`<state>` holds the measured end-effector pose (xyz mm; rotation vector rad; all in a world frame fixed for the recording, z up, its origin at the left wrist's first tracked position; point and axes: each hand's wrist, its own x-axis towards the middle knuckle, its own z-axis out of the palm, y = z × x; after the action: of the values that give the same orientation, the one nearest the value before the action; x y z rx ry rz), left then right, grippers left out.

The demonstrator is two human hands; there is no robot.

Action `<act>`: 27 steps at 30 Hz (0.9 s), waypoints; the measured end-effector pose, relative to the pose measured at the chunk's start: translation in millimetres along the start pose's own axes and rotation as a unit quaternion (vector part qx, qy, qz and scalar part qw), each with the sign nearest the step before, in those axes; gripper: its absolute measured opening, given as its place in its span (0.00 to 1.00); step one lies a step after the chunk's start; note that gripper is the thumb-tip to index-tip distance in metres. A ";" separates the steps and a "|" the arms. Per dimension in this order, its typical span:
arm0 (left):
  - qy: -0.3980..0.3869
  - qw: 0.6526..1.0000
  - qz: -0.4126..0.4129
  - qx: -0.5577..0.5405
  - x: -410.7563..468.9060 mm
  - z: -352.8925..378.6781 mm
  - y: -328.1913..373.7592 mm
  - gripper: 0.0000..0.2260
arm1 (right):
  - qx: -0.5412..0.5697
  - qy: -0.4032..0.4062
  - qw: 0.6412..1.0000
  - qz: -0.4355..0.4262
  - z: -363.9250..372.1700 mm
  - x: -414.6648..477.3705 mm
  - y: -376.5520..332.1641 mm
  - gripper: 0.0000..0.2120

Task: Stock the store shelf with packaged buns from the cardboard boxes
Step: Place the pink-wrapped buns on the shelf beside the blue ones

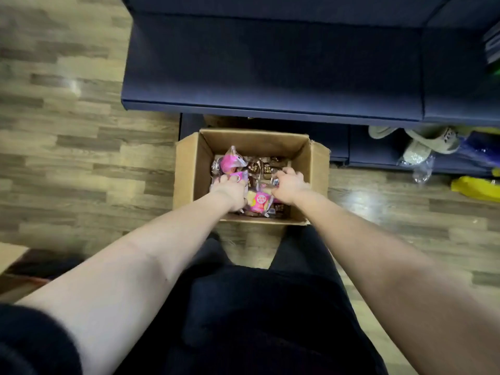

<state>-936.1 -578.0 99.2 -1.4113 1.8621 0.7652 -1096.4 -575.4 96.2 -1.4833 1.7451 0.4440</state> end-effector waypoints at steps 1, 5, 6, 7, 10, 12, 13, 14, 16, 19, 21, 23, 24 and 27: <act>-0.001 0.999 -0.023 -0.026 -0.5 5.1 -1.1 0.27 | -0.010 -0.009 1.000 -0.021 -2.1 0.6 -1.4 0.23; -0.014 0.984 -0.114 -0.138 -1.0 23.1 8.6 0.27 | -0.091 -0.023 0.990 -0.105 -22.8 5.2 1.9 0.23; -0.016 0.978 -0.128 -0.167 -1.6 27.2 15.1 0.28 | -0.111 -0.025 0.987 -0.112 -28.4 8.2 3.8 0.23; -0.016 0.972 -0.137 -0.189 -1.9 31.5 22.1 0.28 | -0.125 -0.027 0.985 -0.113 -32.7 11.2 4.3 0.23; -0.003 0.959 -0.141 -0.246 -4.2 45.3 39.9 0.27 | -0.133 -0.039 0.984 -0.114 -34.4 22.7 -5.3 0.25; -0.002 0.958 -0.133 -0.253 -5.0 54.6 45.3 0.26 | -0.136 -0.049 0.980 -0.135 -25.3 30.4 -15.1 0.25; -0.004 0.958 -0.132 -0.256 -4.2 58.4 46.3 0.25 | -0.142 -0.051 0.977 -0.150 -19.9 33.9 -18.2 0.25; -0.012 0.955 -0.137 -0.263 0.8 65.4 43.6 0.25 | -0.150 -0.053 0.973 -0.167 -12.5 40.3 -22.6 0.25; -0.023 0.949 -0.152 -0.274 16.9 76.7 34.2 0.25 | -0.156 -0.055 0.968 -0.190 2.7 55.7 -28.1 0.25; -0.022 0.936 -0.175 -0.306 43.5 90.3 18.7 0.25 | -0.161 -0.069 0.963 -0.205 25.2 82.0 -32.2 0.26; -0.011 0.930 -0.187 -0.316 62.5 95.6 7.8 0.25 | -0.174 -0.075 0.959 -0.211 38.5 102.2 -30.2 0.26; -0.010 0.922 -0.195 -0.335 85.4 105.0 -2.9 0.26 | -0.180 -0.078 0.956 -0.218 52.0 125.6 -26.7 0.25; -0.015 0.919 -0.197 -0.341 98.5 111.1 -7.5 0.26 | -0.177 -0.078 0.957 -0.217 59.8 138.9 -25.0 0.25; -0.023 0.914 -0.200 -0.352 139.4 135.6 -17.6 0.27 | -0.174 -0.079 0.961 -0.200 92.2 181.5 -18.2 0.26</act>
<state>-923.8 -556.6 -94.5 -2.1020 1.2167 1.3065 -1049.5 -636.4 -93.2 -1.9384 1.2401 0.6562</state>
